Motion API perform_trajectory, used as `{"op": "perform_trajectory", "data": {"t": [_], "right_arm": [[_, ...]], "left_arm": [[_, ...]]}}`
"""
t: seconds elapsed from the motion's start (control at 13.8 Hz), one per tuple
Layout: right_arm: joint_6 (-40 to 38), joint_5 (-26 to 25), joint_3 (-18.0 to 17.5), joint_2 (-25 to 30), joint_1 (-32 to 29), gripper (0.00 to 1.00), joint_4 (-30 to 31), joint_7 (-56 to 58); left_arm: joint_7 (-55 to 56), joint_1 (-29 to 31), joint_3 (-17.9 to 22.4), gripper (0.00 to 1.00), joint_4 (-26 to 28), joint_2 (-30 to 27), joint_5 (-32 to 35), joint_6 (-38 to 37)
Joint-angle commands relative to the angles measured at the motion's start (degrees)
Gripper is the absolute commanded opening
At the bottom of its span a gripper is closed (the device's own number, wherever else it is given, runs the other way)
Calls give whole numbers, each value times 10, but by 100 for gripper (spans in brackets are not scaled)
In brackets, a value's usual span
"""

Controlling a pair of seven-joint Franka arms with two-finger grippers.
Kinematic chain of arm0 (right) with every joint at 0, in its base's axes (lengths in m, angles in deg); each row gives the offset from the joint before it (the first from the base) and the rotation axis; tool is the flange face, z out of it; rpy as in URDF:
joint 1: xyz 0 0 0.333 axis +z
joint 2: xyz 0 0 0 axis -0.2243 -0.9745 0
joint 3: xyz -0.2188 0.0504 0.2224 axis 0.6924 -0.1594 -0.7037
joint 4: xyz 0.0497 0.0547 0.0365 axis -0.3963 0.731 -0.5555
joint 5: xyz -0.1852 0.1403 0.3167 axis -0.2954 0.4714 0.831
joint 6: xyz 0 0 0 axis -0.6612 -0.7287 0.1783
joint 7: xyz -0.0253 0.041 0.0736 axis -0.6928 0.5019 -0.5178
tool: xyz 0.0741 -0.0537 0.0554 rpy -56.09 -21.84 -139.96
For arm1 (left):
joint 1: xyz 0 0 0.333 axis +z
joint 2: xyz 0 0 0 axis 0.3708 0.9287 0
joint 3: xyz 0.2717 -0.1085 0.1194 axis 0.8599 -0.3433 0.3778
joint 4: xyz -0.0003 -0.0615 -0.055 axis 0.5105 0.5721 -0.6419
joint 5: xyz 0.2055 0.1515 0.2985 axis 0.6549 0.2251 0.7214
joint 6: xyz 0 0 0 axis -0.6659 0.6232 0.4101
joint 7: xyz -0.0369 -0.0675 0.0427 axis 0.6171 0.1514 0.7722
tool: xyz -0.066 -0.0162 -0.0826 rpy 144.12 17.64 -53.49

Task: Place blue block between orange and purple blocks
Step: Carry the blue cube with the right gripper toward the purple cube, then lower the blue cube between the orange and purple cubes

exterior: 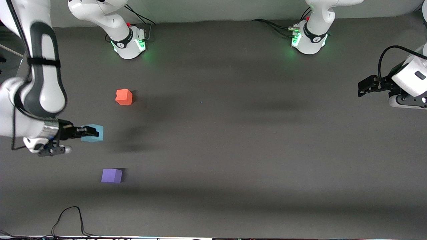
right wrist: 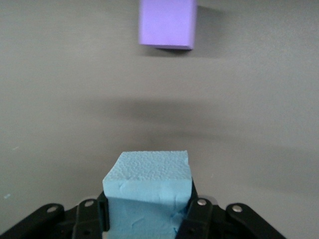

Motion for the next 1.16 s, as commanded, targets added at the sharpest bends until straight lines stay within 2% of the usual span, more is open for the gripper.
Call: {"op": "perform_trajectory", "data": {"t": [0.0,0.44,0.8,1.09], "right_arm": [[43,47,1,-44,8,55,4,25],[194,53,-1,-35,64,56,134,28],[205,53,-2,-13,65,56,177,28],[213,58,0,-10,80,56,187,16]], "left_arm": [[7,-3,2,100,-6,1,3,-6],[7,-3,2,100,-6,1,2,-5],[6,-3,2,100,-6,1,2,-5],[8,-3,2,100,-6,1,2,-5]]}}
